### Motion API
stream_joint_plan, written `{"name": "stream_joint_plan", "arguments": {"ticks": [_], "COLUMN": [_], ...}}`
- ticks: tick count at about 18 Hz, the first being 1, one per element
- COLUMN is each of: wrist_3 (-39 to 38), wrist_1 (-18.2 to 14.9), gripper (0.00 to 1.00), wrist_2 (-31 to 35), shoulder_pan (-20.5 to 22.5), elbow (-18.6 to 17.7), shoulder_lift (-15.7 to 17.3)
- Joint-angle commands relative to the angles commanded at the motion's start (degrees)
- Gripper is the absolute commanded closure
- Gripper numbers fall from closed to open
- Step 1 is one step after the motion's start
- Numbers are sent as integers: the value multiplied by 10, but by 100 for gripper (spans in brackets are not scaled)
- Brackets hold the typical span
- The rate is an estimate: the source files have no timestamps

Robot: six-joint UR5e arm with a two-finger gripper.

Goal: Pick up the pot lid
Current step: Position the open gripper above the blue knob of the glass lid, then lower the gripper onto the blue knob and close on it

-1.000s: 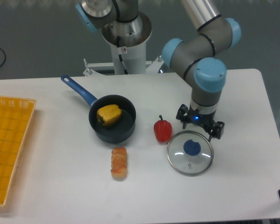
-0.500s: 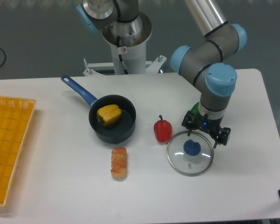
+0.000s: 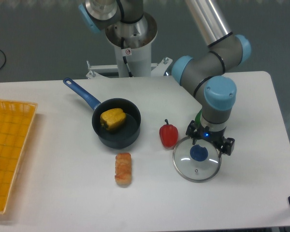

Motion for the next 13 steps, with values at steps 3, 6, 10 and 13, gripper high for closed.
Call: {"name": "stream_joint_plan", "arguments": {"ticks": [3, 6, 10, 13], "wrist_3": [0, 3, 3, 1], "wrist_1": [0, 0, -1, -1], "gripper": [0, 0, 0, 0], "wrist_2": [0, 1, 16, 17], "shoulder_pan": [-3, -3, -4, -4], "elbow": [0, 3, 5, 5], "shoulder_lift": [-2, -4, -11, -13]}}
